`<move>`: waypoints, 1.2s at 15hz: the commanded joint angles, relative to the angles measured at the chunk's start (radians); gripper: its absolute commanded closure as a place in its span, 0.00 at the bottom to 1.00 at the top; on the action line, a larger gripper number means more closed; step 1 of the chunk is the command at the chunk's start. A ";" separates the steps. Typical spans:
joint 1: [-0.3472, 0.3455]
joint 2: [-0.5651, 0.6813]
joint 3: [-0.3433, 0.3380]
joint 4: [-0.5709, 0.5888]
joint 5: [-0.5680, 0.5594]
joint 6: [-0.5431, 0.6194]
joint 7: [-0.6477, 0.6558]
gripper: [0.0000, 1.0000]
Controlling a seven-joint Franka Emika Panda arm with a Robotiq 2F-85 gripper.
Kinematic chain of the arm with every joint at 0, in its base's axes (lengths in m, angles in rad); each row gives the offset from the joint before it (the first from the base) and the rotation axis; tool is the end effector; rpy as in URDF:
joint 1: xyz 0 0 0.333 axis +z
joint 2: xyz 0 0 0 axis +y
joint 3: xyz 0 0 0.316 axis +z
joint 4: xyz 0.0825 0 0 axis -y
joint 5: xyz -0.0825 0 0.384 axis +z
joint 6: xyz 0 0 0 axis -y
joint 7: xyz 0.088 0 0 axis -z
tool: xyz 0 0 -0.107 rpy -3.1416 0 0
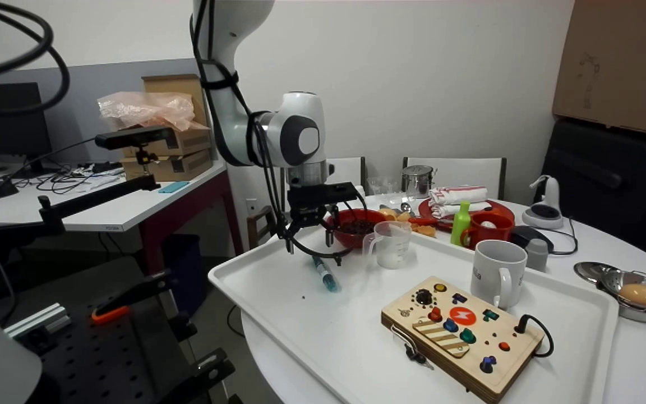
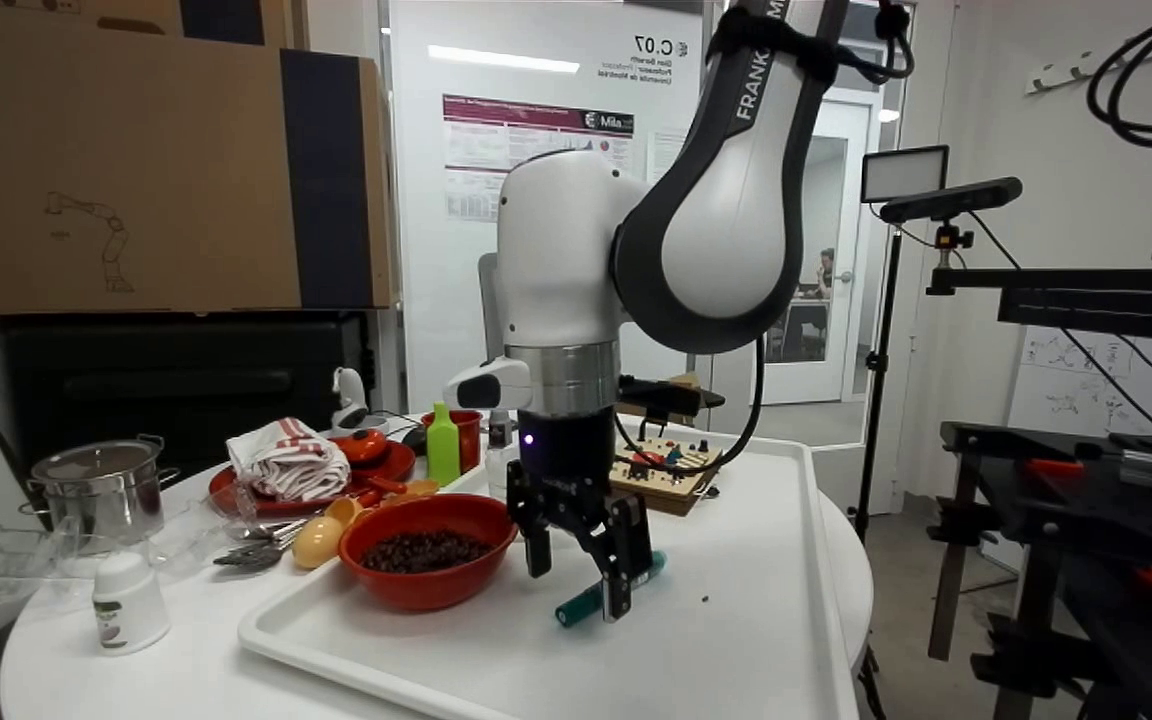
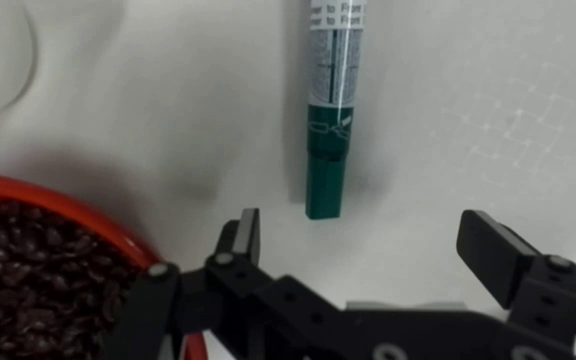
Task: Pick the marker on the tray and put it in the white mug
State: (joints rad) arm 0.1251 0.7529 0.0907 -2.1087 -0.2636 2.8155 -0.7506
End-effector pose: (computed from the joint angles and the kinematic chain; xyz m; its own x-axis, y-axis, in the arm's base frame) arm 0.5279 0.1331 0.0520 0.3668 0.9296 -0.0362 0.9299 -0.3675 -0.0165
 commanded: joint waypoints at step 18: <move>0.011 0.081 -0.032 0.082 -0.124 0.013 0.174 0.95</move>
State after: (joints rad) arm 0.1251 0.8225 0.0687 -2.0387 -0.3461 2.8214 -0.6114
